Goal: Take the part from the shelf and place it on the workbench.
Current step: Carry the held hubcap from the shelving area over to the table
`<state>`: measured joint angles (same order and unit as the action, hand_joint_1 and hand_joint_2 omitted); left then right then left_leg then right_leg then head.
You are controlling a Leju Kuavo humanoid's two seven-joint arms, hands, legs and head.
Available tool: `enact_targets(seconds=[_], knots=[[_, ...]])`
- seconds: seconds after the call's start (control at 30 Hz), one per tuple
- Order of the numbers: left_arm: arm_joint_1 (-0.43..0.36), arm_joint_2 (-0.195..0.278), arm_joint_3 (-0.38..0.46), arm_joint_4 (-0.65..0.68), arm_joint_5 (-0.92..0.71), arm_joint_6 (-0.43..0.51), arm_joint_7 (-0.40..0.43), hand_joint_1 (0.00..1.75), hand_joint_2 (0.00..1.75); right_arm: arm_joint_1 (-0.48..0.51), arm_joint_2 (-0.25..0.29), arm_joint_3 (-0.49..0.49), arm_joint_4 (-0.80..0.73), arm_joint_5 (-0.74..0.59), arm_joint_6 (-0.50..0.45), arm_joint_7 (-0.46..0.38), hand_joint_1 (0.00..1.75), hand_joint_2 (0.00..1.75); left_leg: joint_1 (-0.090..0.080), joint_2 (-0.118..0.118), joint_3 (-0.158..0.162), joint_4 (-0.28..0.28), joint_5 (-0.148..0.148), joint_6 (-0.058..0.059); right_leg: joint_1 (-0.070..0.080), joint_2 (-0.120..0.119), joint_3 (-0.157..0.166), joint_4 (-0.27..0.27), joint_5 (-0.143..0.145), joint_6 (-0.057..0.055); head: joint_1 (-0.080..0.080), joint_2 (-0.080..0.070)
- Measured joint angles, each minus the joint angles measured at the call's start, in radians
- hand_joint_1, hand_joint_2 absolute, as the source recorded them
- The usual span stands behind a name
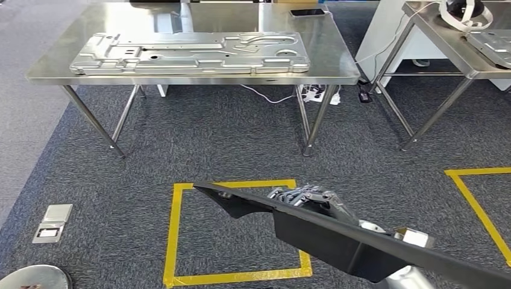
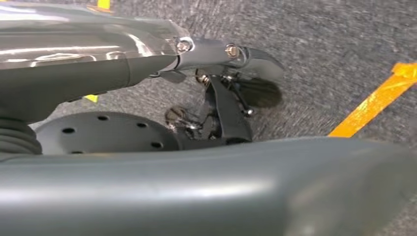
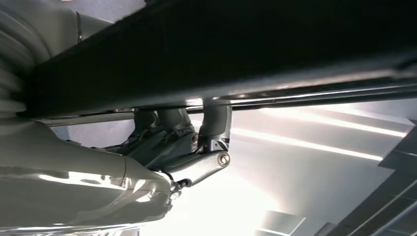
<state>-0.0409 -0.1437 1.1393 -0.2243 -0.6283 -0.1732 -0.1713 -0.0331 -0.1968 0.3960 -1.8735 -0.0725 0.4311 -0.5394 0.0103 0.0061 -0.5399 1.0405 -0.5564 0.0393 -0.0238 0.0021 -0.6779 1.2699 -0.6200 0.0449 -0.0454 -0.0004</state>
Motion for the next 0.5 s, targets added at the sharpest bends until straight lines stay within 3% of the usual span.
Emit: enact_targets(seconds=[0.07, 0.1, 0.2, 0.3, 0.33, 0.43, 0.47, 0.5], knots=[[0.001, 0.000, 0.000, 0.000, 0.000, 0.000, 0.000, 0.00, 0.00, -0.001, 0.000, 0.000, 0.001, 0.000, 0.000, 0.000, 1.75, 1.75, 0.000, 0.000, 0.022, 0.000, -0.018, -0.009, 0.001, -0.003, 0.035, -0.115, 0.086, -0.002, 0.000, 0.000], [0.000, 0.000, 0.000, 0.000, 0.000, 0.000, 0.000, 0.00, 0.00, -0.002, 0.000, 0.000, 0.002, 0.000, 0.000, 0.000, 1.75, 1.75, -0.001, -0.001, 0.029, 0.001, -0.025, -0.014, 0.003, -0.004, 0.053, -0.163, 0.105, -0.005, 0.000, 0.000], [-0.004, 0.000, 0.000, 0.000, 0.000, 0.000, 0.000, 0.00, 0.00, -0.002, 0.000, 0.001, 0.003, 0.000, 0.000, 0.001, 1.75, 1.75, -0.003, 0.001, 0.034, -0.003, -0.036, -0.028, 0.008, -0.002, 0.071, -0.205, 0.091, -0.023, 0.001, 0.000], [-0.009, 0.000, 0.000, 0.000, -0.001, 0.000, 0.000, 0.00, 0.00, -0.005, 0.001, 0.002, 0.003, 0.000, 0.000, 0.001, 1.75, 1.75, -0.001, 0.002, 0.029, 0.020, -0.057, -0.043, 0.002, -0.001, 0.081, -0.210, 0.081, -0.041, 0.000, 0.000], [-0.009, 0.000, 0.000, 0.000, -0.002, 0.000, -0.001, 0.00, 0.00, -0.006, 0.001, 0.002, 0.003, 0.000, 0.000, 0.001, 1.75, 1.75, 0.000, 0.002, 0.008, 0.061, -0.074, -0.047, 0.000, -0.002, 0.087, -0.211, 0.077, -0.046, 0.000, 0.000], [-0.007, 0.000, 0.000, 0.000, -0.003, -0.002, -0.001, 0.00, 0.00, -0.007, 0.003, 0.002, 0.005, 0.000, 0.000, 0.001, 1.75, 1.75, 0.002, 0.002, -0.109, 0.240, -0.119, -0.052, 0.002, -0.002, 0.103, -0.211, 0.060, -0.054, 0.000, 0.000], [-0.005, 0.000, 0.000, 0.000, -0.003, -0.002, -0.002, 0.00, 0.00, -0.006, 0.004, 0.002, 0.005, 0.000, 0.000, 0.001, 1.75, 1.75, 0.001, 0.002, -0.136, 0.266, -0.107, -0.051, 0.003, -0.001, 0.112, -0.211, 0.053, -0.054, 0.000, 0.000], [-0.003, 0.000, 0.000, 0.000, -0.003, -0.003, -0.002, 0.00, 0.00, -0.006, 0.004, 0.002, 0.005, 0.000, 0.000, 0.000, 1.75, 1.75, 0.000, 0.002, -0.146, 0.255, -0.076, -0.048, 0.005, 0.001, 0.124, -0.211, 0.045, -0.054, 0.000, 0.000]])
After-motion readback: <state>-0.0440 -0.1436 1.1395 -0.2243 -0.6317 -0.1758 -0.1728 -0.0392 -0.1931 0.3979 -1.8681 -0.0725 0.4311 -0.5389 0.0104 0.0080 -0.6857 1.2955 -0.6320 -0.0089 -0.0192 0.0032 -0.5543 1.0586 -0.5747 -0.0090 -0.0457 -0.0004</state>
